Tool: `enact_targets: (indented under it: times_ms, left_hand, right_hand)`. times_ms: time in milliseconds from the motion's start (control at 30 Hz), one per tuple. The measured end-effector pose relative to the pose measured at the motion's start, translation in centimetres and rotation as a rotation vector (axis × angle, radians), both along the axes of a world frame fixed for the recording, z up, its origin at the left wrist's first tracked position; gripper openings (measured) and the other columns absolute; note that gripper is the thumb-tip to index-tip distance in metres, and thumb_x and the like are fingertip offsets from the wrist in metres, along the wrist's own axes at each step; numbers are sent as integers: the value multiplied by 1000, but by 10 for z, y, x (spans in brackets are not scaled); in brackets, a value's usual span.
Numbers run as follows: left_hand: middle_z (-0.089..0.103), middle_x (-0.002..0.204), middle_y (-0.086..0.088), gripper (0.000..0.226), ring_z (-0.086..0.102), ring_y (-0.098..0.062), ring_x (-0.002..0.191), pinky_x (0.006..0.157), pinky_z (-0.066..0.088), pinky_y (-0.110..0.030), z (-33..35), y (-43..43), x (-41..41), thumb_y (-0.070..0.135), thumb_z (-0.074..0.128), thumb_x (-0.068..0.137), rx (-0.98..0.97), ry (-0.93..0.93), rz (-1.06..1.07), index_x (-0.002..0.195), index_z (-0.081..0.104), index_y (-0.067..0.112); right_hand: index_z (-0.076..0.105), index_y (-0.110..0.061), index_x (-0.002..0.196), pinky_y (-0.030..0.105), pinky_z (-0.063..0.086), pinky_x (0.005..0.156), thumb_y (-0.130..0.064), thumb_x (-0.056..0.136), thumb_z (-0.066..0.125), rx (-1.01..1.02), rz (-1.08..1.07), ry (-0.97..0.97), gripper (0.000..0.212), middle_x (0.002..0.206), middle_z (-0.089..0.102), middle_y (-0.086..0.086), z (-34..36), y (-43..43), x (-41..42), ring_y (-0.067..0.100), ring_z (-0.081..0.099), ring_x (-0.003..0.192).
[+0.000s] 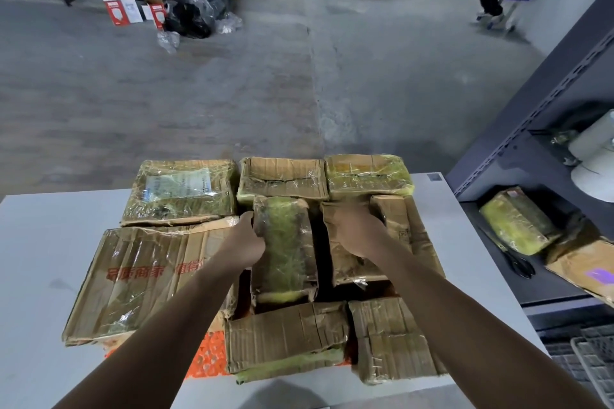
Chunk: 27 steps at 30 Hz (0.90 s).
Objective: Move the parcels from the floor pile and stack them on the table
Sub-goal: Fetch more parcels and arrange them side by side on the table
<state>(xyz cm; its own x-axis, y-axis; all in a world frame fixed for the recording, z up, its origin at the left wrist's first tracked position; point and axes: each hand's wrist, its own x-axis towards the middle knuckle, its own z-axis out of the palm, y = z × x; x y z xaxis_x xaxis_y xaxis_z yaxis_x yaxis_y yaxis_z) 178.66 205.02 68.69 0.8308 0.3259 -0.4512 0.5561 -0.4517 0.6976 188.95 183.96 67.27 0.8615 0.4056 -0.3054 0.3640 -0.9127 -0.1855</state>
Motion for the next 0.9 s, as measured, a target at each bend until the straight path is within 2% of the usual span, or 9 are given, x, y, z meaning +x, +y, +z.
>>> enact_targets:
  times_ms: [167, 333, 433, 533, 633, 767, 833, 900]
  left_hand:
    - [62, 90, -5, 36, 59, -24, 86, 74, 52, -39, -8, -10, -5, -3, 44, 85, 57, -61, 43, 115, 53, 14]
    - [59, 84, 1, 38, 57, -17, 78, 64, 48, -33, -9, -21, -2, 2, 44, 90, 85, -90, 58, 125, 48, 15]
    - [58, 86, -1, 39, 57, -17, 77, 59, 44, -30, -5, -25, 0, 3, 42, 91, 91, -70, 7, 129, 43, 13]
    - [59, 96, -4, 40, 56, -18, 82, 64, 43, -30, -1, -25, 1, 3, 40, 91, 62, -37, -31, 130, 42, 13]
    - [57, 102, -7, 38, 52, -18, 84, 60, 38, -27, -4, -21, -1, 5, 39, 92, 43, 33, -14, 129, 43, 9]
    - [58, 101, -14, 19, 53, -23, 86, 68, 43, -33, -6, -17, -4, 6, 41, 90, 63, 43, -6, 107, 49, 4]
    - [57, 95, -13, 20, 55, -26, 85, 63, 42, -33, -2, -16, -4, 4, 42, 88, 103, 19, -22, 108, 45, 4]
    - [58, 93, -11, 19, 56, -26, 83, 59, 40, -32, 3, -16, -6, 3, 41, 88, 155, -9, -52, 106, 42, 7]
  right_hand:
    - [50, -21, 132, 33, 50, 70, -23, 98, 46, 23, -1, 3, 34, 139, 40, 5, -3, -6, -1, 21, 60, 88]
    - [50, -21, 133, 30, 47, 66, -24, 98, 47, 27, 5, 37, 35, 146, 35, 9, -3, -7, 1, 18, 57, 78]
    - [48, -20, 134, 29, 45, 67, -22, 97, 48, 9, 5, 59, 37, 151, 31, 11, -1, -5, -1, 23, 63, 89]
    - [47, -17, 135, 32, 51, 72, -22, 97, 47, -27, 8, 64, 38, 150, 31, 11, 2, -2, -3, 24, 63, 94]
    - [55, -15, 123, 37, 55, 75, -24, 98, 44, -41, -16, 2, 29, 131, 46, 7, 7, 4, -3, 21, 61, 84]
    - [64, -13, 110, 37, 55, 69, -18, 97, 43, 68, 22, -37, 25, 108, 62, 5, 11, 16, -9, 20, 63, 76]
    - [65, -12, 104, 31, 47, 58, -19, 98, 42, 92, 41, -27, 25, 92, 65, 3, 12, 22, -14, 17, 59, 68]
    - [62, -13, 86, 28, 38, 51, -25, 100, 39, 83, 11, -38, 29, 73, 59, -1, 14, 29, -16, 14, 50, 57]
